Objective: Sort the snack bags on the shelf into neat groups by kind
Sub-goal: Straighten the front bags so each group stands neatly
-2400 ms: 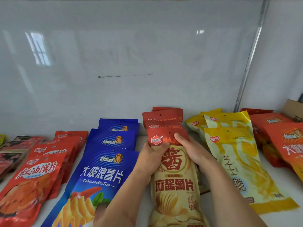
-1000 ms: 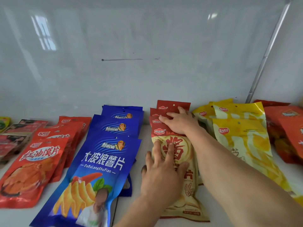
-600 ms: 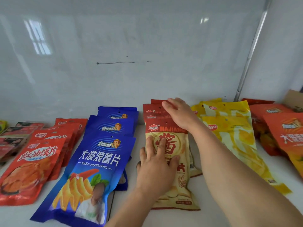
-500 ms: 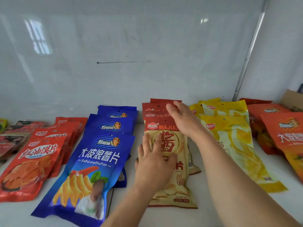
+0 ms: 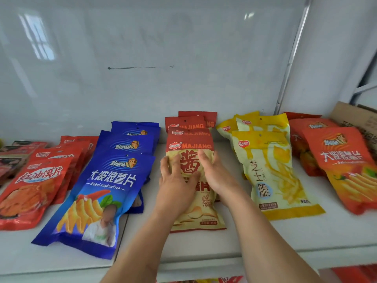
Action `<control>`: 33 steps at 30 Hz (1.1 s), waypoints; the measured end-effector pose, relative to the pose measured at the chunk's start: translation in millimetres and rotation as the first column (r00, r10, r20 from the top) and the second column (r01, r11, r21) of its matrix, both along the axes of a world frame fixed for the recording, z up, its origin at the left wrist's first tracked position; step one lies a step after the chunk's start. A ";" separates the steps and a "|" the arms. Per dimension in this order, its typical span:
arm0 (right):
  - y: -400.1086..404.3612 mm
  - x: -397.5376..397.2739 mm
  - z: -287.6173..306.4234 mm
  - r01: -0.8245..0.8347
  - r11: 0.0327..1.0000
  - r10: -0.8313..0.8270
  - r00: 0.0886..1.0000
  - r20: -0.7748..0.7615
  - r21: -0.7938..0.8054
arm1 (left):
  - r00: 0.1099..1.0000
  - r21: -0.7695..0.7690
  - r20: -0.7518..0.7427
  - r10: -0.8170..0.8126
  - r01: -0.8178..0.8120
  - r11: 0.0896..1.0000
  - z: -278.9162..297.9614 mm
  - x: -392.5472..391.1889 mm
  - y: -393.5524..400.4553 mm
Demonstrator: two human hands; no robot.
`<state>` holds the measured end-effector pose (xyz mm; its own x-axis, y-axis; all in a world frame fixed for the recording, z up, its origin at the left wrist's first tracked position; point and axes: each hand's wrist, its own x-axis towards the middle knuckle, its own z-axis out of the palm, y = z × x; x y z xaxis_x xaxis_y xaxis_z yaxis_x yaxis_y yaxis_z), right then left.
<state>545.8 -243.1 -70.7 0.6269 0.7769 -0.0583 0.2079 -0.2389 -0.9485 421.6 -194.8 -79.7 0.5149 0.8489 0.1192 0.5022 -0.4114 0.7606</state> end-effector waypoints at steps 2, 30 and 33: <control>0.2 0.1 -0.8 0.008 1.000 -0.008 1.000 -0.002 0.017 | 1.000 0.004 -0.008 0.001 -0.001 1.000 1.0 0.7 -0.2; 0.4 23.1 47.9 0.102 0.995 -0.102 0.994 0.033 -0.015 | 0.959 -0.360 0.243 0.146 -0.050 0.932 62.0 31.5 69.0; 13.6 39.4 46.3 0.080 0.997 -0.080 0.997 -0.010 -0.020 | 0.935 -0.519 0.283 0.215 -0.040 0.854 66.4 42.6 89.1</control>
<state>585.2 -229.5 -24.4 0.6863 0.7229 -0.0802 0.1767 -0.2727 -0.9457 464.2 -105.7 -13.3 0.4054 0.8923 -0.1985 0.2168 0.1170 0.9692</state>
